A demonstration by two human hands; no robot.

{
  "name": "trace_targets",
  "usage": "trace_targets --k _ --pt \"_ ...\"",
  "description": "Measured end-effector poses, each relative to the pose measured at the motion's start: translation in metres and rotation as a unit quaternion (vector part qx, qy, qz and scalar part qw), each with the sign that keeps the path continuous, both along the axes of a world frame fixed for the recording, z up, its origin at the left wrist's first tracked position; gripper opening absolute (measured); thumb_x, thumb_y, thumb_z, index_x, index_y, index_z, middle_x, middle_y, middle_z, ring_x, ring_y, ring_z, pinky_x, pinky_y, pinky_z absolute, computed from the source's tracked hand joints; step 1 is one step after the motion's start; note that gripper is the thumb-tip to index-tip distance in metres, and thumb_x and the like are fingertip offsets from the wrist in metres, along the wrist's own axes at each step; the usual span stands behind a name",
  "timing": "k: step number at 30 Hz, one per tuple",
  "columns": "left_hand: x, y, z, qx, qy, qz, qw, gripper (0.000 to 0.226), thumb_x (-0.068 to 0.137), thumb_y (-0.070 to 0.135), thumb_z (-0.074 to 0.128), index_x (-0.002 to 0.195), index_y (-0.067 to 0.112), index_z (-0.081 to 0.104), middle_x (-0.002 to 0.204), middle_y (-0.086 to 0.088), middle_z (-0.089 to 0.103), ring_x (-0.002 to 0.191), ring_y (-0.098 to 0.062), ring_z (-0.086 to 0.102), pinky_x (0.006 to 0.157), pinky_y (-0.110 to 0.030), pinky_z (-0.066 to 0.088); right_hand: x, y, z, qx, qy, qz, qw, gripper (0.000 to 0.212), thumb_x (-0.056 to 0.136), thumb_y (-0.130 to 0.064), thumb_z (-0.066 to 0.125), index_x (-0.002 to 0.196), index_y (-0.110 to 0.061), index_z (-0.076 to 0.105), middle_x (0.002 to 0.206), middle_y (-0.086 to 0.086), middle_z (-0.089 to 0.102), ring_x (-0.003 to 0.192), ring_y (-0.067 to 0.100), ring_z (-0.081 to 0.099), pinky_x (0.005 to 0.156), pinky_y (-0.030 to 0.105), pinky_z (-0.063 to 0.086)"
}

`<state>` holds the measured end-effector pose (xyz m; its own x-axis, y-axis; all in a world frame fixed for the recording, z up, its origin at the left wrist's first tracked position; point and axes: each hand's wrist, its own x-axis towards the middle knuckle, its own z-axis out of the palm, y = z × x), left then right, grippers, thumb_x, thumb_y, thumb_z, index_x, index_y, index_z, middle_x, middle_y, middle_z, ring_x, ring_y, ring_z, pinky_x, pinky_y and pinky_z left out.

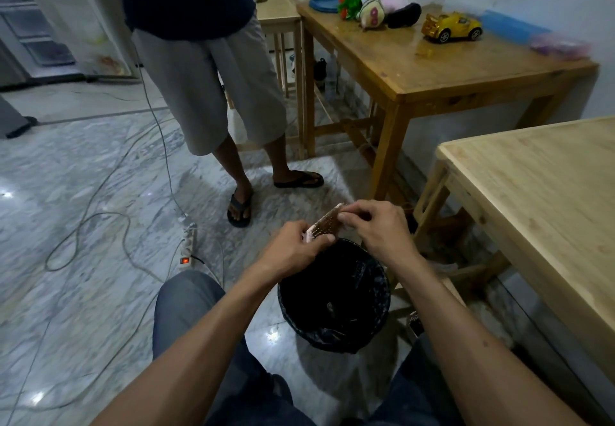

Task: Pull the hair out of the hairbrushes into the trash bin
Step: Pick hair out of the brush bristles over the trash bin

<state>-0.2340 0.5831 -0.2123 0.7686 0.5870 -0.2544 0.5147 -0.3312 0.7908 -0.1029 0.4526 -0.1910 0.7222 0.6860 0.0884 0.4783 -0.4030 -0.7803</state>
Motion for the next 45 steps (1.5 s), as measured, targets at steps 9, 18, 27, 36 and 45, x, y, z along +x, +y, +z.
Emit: trace_targets --k 9,18,27,36,45 --pt "-0.021 0.018 -0.025 -0.114 -0.003 0.111 0.987 0.035 0.101 0.041 0.059 0.086 0.008 0.056 0.070 -0.012 0.051 0.040 -0.012 0.034 0.041 -0.022 0.023 0.023 -0.018 0.013 0.079 0.162 -0.189 0.965 0.014 0.095 -0.029 0.070 0.104 -0.024 0.078 0.101 -0.007 0.074 0.106 0.015 0.066 0.099 0.043 0.054" --pt "-0.030 0.030 -0.029 -0.159 -0.054 0.211 0.963 0.040 0.100 0.040 0.061 0.086 0.003 0.062 0.066 -0.011 0.056 0.049 -0.019 0.042 0.046 -0.027 0.031 0.028 -0.029 0.015 0.096 0.217 -0.209 0.948 0.019 0.094 -0.028 0.073 0.110 -0.021 0.078 0.108 -0.003 0.074 0.112 0.018 0.065 0.104 0.046 0.053" --pt "-0.021 0.013 -0.010 -0.175 -0.066 0.125 0.974 0.047 0.093 0.031 0.069 0.127 0.002 0.053 0.072 -0.007 0.065 0.048 -0.012 0.046 0.044 -0.026 0.036 0.020 -0.020 -0.007 -0.108 0.239 -0.051 0.964 0.057 0.099 0.001 0.050 0.151 -0.021 0.049 0.135 -0.004 0.067 0.099 0.013 0.068 0.089 0.033 0.057" --pt "-0.017 0.006 -0.002 -0.136 -0.062 -0.013 0.989 0.028 0.090 -0.001 0.066 0.114 0.013 0.061 0.088 -0.008 0.067 0.066 -0.016 0.056 0.059 -0.030 0.047 0.016 -0.015 0.005 0.027 0.217 -0.023 0.975 0.045 0.096 -0.040 0.068 0.140 -0.029 0.063 0.120 0.000 0.070 0.104 0.012 0.069 0.099 0.039 0.055" --pt "-0.027 0.010 -0.009 -0.140 -0.052 -0.050 0.988 0.029 0.097 0.004 0.059 0.124 0.012 0.060 0.098 -0.014 0.070 0.066 -0.017 0.056 0.053 -0.024 0.047 0.016 -0.004 0.004 0.050 0.166 -0.157 0.972 0.012 0.093 -0.031 0.073 0.099 -0.023 0.080 0.101 -0.003 0.076 0.104 0.017 0.068 0.101 0.046 0.055"
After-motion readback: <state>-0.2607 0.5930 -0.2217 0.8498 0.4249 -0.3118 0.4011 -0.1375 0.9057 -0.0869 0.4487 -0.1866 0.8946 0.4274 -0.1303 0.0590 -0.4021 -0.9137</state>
